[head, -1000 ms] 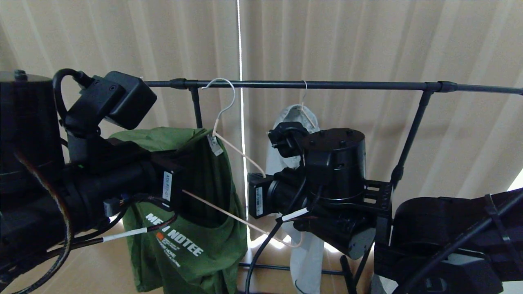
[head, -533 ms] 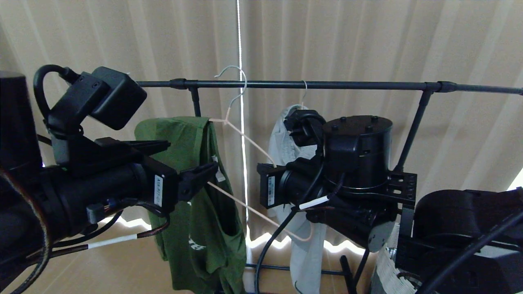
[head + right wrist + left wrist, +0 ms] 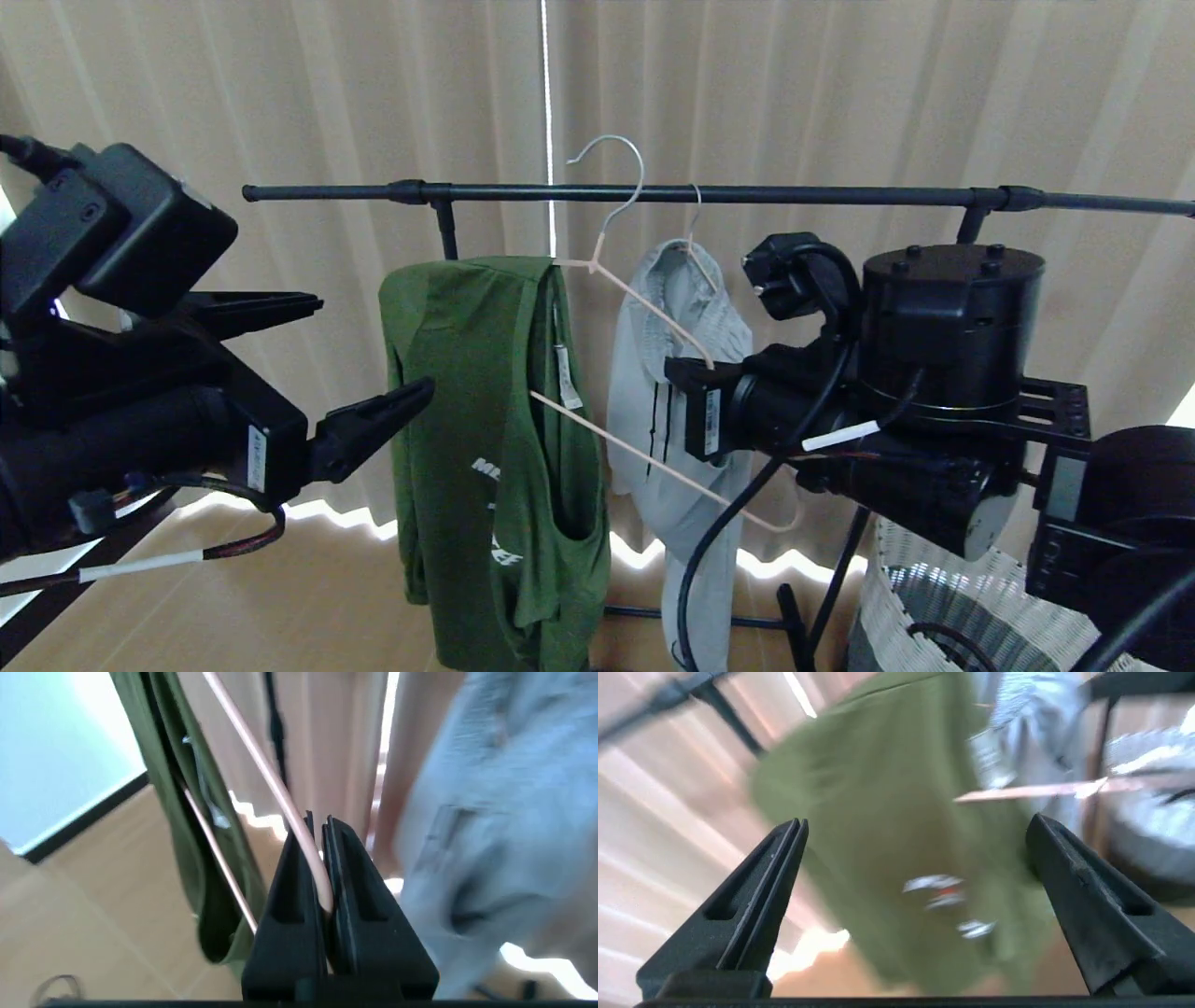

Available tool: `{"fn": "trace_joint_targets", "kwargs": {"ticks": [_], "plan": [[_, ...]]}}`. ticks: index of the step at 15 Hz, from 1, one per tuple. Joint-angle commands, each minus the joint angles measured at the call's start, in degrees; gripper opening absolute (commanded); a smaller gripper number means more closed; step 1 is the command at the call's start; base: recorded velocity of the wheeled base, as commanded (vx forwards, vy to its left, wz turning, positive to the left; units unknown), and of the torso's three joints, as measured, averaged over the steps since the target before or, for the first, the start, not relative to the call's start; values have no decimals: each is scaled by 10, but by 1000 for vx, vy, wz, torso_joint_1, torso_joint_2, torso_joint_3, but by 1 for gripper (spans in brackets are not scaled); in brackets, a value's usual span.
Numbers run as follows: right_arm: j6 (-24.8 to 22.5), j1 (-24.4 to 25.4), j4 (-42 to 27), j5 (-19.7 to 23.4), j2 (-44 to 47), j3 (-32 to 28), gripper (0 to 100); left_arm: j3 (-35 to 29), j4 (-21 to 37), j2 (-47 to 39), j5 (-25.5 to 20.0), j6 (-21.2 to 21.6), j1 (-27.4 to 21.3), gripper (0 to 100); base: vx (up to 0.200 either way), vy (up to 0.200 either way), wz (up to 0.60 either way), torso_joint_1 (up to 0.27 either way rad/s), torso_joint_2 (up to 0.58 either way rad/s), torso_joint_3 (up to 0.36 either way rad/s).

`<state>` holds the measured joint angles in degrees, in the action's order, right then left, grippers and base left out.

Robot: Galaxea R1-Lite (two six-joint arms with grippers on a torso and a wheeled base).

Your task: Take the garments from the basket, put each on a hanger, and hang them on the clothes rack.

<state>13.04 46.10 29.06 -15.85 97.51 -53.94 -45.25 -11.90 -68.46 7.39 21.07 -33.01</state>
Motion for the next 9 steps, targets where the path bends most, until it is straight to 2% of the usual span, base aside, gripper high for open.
{"fn": "trace_joint_targets", "kwargs": {"ticks": [1,4,6,9], "plan": [[-28,-33,0,45,-65,47,0,2,-3,8,-54,50,45,100,0,0,0,0,0,0],[-72,-67,0,109,-110,96,0,1,-8,3,-136,129,77,100,0,0,0,0,0,0],[-83,-72,2,127,-120,118,0,-10,-9,-19,-146,191,75,100,0,0,0,0,0,0],[-86,-68,34,130,-109,125,0,-41,-8,-57,-157,230,66,100,0,0,0,0,0,0]]}}
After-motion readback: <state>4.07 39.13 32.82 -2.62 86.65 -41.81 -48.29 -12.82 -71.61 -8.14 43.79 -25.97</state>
